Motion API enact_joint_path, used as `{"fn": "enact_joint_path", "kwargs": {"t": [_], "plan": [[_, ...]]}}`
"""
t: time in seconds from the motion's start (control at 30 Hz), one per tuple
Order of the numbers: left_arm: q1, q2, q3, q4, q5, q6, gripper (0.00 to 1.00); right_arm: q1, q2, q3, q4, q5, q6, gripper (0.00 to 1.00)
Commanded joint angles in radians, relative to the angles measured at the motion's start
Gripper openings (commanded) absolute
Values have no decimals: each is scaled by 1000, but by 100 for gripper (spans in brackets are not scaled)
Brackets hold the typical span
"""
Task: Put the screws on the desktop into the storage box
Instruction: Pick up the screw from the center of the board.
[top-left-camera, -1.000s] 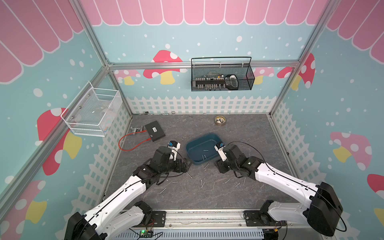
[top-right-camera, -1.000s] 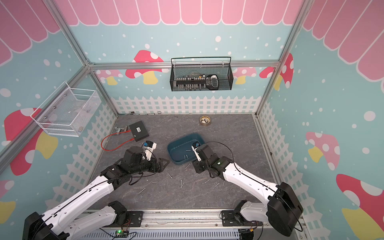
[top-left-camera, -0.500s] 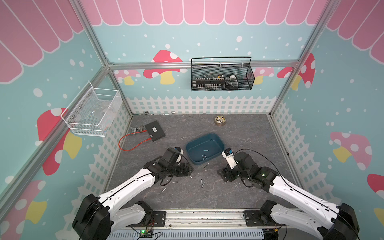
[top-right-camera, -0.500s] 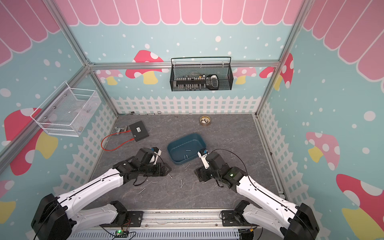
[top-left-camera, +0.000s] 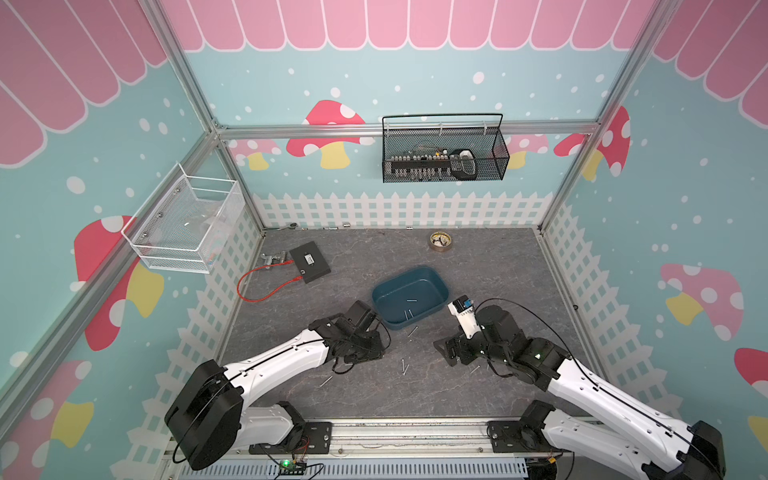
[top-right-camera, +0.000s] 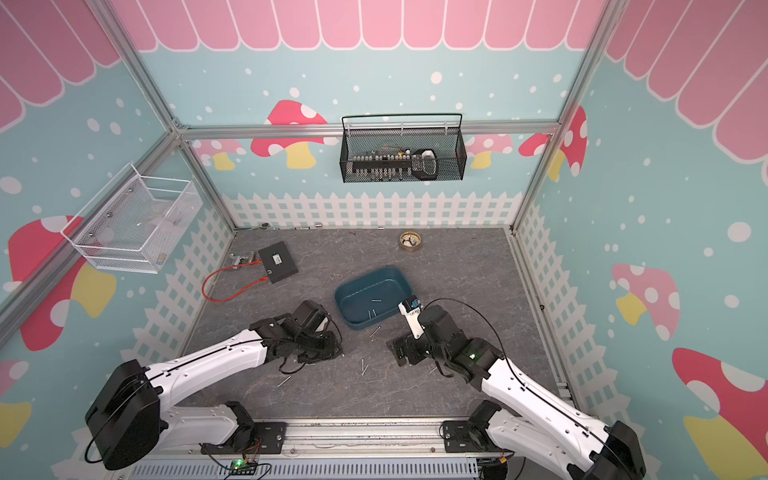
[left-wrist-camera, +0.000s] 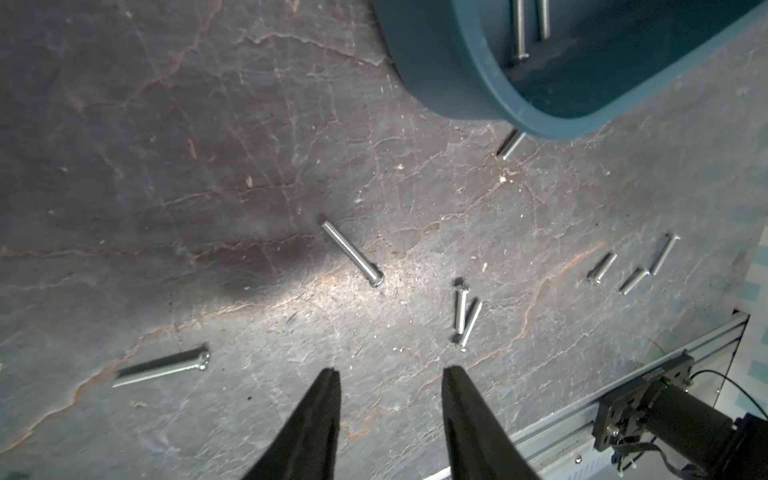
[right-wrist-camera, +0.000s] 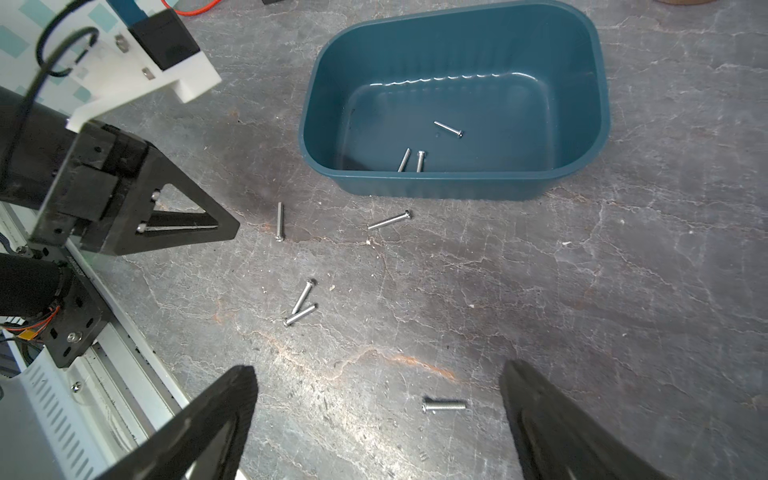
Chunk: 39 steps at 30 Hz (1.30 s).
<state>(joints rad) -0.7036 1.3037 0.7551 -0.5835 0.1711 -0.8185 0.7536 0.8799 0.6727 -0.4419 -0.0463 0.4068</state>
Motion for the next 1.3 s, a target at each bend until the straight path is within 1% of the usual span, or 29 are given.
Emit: {"fn": "enact_joint_path", "kwargs": {"t": [0.0, 0.3, 0.67, 0.9, 1.27], "plan": [[-5, 28, 23, -9, -44, -45, 41, 3, -24, -16, 2, -12, -10, 98], [-9, 90, 23, 38, -89, -75, 35, 3, -34, -26, 19, -30, -26, 97], [-7, 173, 33, 108, -93, -67, 35, 3, -36, -33, 27, -34, -28, 97], [-1, 219, 53, 109, -102, -48, 33, 3, -39, -33, 26, -37, -28, 97], [3, 254, 61, 108, -117, -40, 31, 3, -54, -36, 31, -39, -29, 97]]}}
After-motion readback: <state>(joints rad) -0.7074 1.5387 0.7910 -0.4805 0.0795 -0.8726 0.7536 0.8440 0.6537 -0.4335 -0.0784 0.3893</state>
